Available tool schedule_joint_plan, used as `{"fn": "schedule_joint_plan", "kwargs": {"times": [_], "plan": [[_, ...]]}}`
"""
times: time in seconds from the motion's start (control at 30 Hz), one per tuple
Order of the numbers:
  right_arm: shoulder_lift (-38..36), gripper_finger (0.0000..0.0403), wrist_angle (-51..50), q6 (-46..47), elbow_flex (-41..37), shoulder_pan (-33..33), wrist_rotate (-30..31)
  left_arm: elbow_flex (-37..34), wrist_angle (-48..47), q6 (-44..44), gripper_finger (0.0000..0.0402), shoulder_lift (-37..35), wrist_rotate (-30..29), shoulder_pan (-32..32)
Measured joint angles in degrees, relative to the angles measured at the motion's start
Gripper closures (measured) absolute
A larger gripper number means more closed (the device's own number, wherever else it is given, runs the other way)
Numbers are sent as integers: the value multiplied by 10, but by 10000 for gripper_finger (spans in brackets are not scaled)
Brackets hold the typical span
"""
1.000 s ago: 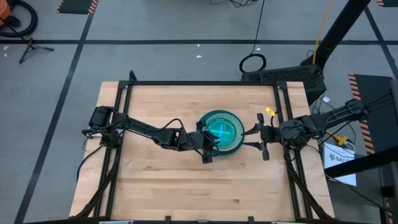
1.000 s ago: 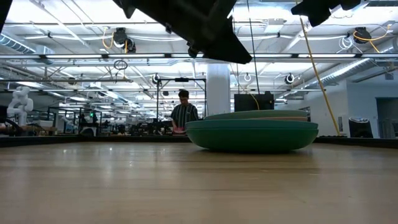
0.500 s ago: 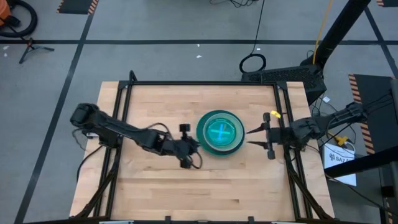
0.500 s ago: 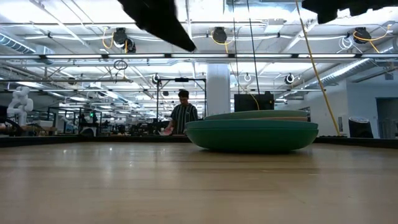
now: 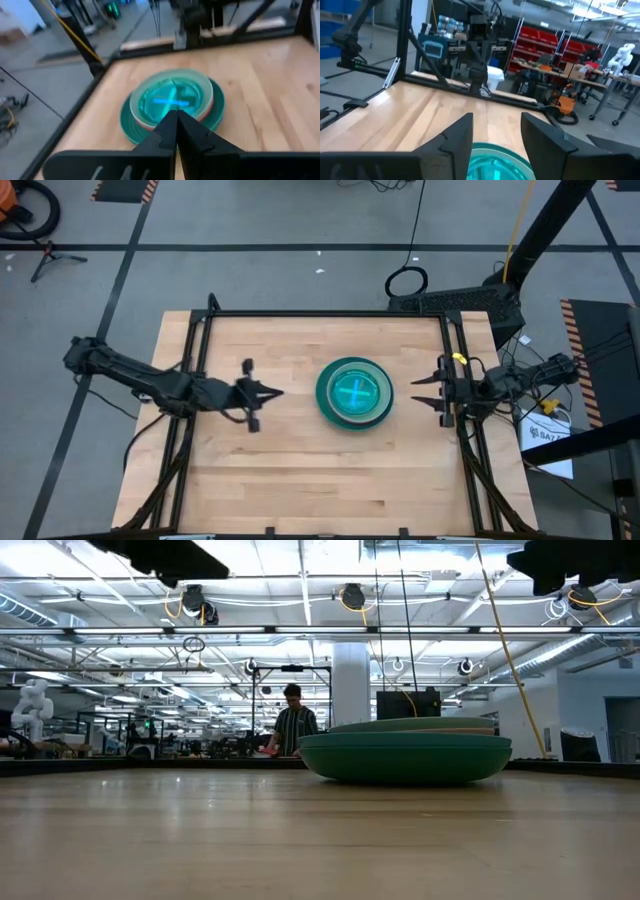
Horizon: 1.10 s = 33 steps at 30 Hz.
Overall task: Stack plastic plates
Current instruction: Return to Home Position
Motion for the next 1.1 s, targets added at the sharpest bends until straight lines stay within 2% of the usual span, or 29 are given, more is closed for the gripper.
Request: {"fn": "schedule_joint_plan", "kwargs": {"times": [0.4,0.6,0.9,1.1], "plan": [[-104,243,-17,-46,-32,0,19,-145,23,21,391,-248,0,15],[-104,243,-15,-79,-33,-1,80,-199,22,18,392,-354,0,29],[-104,243,-24,-45,-50,-1,82,-247,-7,7,392,-443,0,30],[-104,243,-22,-11,-88,-2,159,-307,18,-13,392,-476,0,30]]}}
